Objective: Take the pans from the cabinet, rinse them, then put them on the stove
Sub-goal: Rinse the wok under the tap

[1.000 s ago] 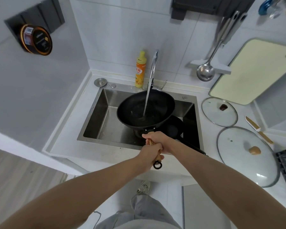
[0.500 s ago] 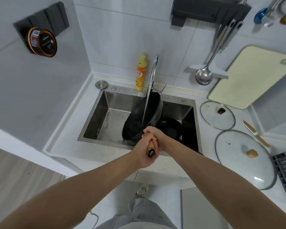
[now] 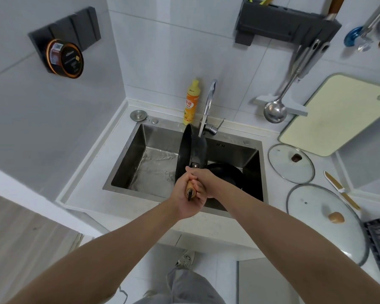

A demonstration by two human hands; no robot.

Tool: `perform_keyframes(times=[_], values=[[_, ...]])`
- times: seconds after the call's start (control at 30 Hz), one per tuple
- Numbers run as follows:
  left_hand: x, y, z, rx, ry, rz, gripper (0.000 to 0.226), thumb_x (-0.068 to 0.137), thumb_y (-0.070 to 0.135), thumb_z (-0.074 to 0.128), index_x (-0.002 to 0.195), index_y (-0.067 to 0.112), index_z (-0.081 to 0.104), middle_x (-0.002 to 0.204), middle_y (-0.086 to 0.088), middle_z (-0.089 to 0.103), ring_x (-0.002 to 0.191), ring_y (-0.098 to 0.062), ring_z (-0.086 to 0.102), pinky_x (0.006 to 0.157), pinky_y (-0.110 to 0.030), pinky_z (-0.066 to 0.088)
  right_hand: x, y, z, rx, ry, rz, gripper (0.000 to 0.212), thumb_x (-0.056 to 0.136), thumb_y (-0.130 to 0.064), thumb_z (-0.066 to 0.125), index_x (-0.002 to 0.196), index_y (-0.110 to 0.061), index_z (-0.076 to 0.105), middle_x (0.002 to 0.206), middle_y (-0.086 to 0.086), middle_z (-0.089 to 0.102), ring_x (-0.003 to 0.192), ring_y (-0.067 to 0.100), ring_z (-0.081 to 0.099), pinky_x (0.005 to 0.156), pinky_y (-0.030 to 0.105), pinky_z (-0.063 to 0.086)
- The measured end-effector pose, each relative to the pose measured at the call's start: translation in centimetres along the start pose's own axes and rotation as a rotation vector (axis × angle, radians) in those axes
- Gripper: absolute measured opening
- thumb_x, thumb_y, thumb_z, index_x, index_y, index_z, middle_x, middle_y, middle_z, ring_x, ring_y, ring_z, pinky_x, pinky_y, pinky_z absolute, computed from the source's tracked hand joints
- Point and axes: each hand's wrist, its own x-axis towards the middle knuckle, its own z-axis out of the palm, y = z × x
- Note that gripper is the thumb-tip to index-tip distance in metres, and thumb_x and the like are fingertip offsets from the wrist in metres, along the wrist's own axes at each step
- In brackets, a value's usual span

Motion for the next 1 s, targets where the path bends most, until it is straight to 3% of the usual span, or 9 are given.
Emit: perform_keyframes(times=[0.07,0.17,0.43,0.53,0.63,0.77,0.87,0.93,1.0], values=[[0.2,0.2,0.2,0.005,0.003,0.004,0.028,0.085,0.019,0.053,0.058,0.013,0.058,0.048,0.004,0.056,0.039,-0.007,0.054,0.036,-0.017,0.044,-0.2,-0.4,-0.2,-0.008,-0.021,-0.011,0.034,0.096,-0.036,0.063,0.092,-0.003,0.059,0.047,0.003,0.061,0.041,0.010,0.061,0.042,0.020,0.052],[0.6,0.4,0.0,0.026,0.003,0.002,0.023,0.085,0.019,0.052,0.062,0.014,0.055,0.048,0.004,0.056,0.038,-0.008,0.054,0.035,-0.019,0.044,-0.2,-0.4,-0.3,-0.013,-0.042,-0.021,0.035,0.097,-0.036,0.062,0.087,-0.003,0.057,0.045,0.003,0.060,0.038,0.010,0.060,0.040,0.018,0.049],[0.3,0.7,0.0,0.118,0.057,-0.025,0.026,0.086,0.016,0.052,0.060,0.014,0.055,0.048,0.004,0.056,0.039,-0.008,0.054,0.037,-0.018,0.045,1.2,0.3,-0.7,0.020,-0.069,-0.034,0.040,0.091,-0.039,0.068,0.091,0.000,0.062,0.053,0.005,0.062,0.049,0.013,0.061,0.061,0.024,0.057],[0.2,0.5,0.2,0.265,0.155,-0.027,0.021,0.087,0.014,0.054,0.066,0.014,0.058,0.051,0.004,0.056,0.042,-0.007,0.055,0.041,-0.019,0.047,0.6,0.9,-1.3,0.021,-0.152,-0.026,0.050,0.087,-0.036,0.074,0.112,0.006,0.062,0.092,0.017,0.072,0.086,0.022,0.072,0.091,0.034,0.057],[-0.3,0.0,0.8,0.349,0.232,-0.032,0.005,0.089,0.008,0.057,0.090,0.011,0.061,0.062,-0.002,0.061,0.048,-0.007,0.060,0.045,-0.021,0.053,-0.4,1.4,-1.7,0.029,-0.236,0.007,0.047,0.091,-0.027,0.068,0.127,0.002,0.056,0.121,0.023,0.065,0.110,0.030,0.066,0.085,0.035,0.058],[-0.9,-1.0,2.5,0.628,0.313,0.011,0.012,0.090,-0.001,0.053,0.098,0.005,0.059,0.082,-0.012,0.061,0.060,-0.012,0.062,0.057,-0.022,0.056,-1.1,1.9,-2.2,-0.062,-0.301,0.036,0.030,0.092,-0.025,0.059,0.115,-0.005,0.057,0.104,0.015,0.063,0.090,0.024,0.066,0.075,0.032,0.058],[-0.6,-1.9,2.8,0.985,0.403,0.078,0.023,0.097,0.001,0.036,0.081,0.008,0.051,0.056,-0.004,0.053,0.050,-0.012,0.049,0.048,-0.022,0.046,-1.6,2.0,-1.5,-0.165,-0.299,0.079,0.029,0.092,-0.028,0.055,0.110,-0.005,0.059,0.100,0.015,0.065,0.086,0.025,0.067,0.068,0.033,0.057],[0.0,-2.5,1.9,1.168,0.460,0.100,0.026,0.101,0.007,0.027,0.105,0.003,0.053,0.046,-0.001,0.051,0.046,-0.016,0.046,0.039,-0.020,0.041,-2.2,2.4,-0.9,-0.171,-0.252,0.101,0.034,0.098,-0.034,0.053,0.113,-0.005,0.058,0.108,0.017,0.066,0.085,0.028,0.064,0.073,0.037,0.057],[-0.2,-2.5,0.9,1.320,0.589,0.101,0.033,0.096,0.003,0.034,0.126,0.000,0.047,0.065,-0.010,0.058,0.055,-0.018,0.052,0.043,-0.023,0.044,-2.2,3.1,-0.3,-0.129,-0.235,0.073,0.031,0.099,-0.025,0.049,0.115,0.001,0.056,0.114,0.021,0.064,0.077,0.028,0.058,0.090,0.040,0.052]])
